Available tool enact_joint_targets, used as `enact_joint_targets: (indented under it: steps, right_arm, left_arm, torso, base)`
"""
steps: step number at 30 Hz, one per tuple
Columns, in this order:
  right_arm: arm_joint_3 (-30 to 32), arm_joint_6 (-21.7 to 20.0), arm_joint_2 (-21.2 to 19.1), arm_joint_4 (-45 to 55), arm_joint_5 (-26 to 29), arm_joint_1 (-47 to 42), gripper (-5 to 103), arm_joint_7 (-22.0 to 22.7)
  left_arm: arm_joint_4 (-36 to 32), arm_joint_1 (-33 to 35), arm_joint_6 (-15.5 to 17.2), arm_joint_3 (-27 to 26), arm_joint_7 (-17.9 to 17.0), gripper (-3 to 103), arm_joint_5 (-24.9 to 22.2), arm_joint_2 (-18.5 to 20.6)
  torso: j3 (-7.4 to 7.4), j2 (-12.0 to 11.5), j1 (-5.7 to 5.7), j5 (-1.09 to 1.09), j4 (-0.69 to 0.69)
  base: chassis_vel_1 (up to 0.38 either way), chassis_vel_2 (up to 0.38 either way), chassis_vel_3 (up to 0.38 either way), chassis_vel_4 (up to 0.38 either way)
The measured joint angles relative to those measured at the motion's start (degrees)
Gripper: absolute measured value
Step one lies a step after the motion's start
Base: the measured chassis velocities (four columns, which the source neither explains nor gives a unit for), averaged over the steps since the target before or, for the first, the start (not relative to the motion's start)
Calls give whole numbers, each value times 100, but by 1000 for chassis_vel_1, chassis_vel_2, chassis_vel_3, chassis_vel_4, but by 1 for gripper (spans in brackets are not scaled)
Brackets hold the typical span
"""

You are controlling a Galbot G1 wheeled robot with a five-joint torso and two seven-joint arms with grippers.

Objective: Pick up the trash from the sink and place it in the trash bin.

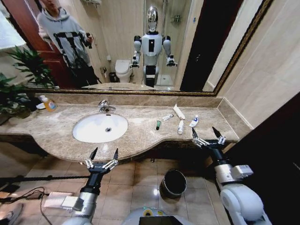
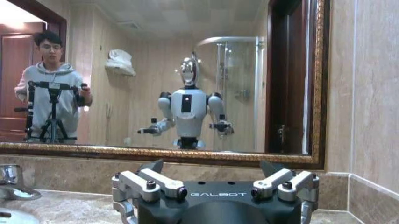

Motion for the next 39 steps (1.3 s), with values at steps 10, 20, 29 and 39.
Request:
enact_joint_targets:
  steps: [10,20,29,39]
  right_arm:
    - [3,-42,-6,42,-12,-55,100,78]
    - [-66,65,56,57,-117,-196,100,62]
    - [-78,73,100,50,-117,-199,100,61]
    - [-142,60,84,24,-123,-181,100,40]
  left_arm:
    - [0,0,0,0,0,100,0,0]
    - [0,0,0,0,0,100,0,0]
    - [0,0,0,0,0,100,0,0]
    - [0,0,0,0,0,100,0,0]
  torso:
    - [0,0,0,0,0]
    - [0,0,0,0,0]
    - [0,0,0,0,0]
    - [0,0,0,0,0]
  base:
    - [0,0,0,0]
    - [0,0,0,0]
    - [0,0,0,0]
    - [0,0,0,0]
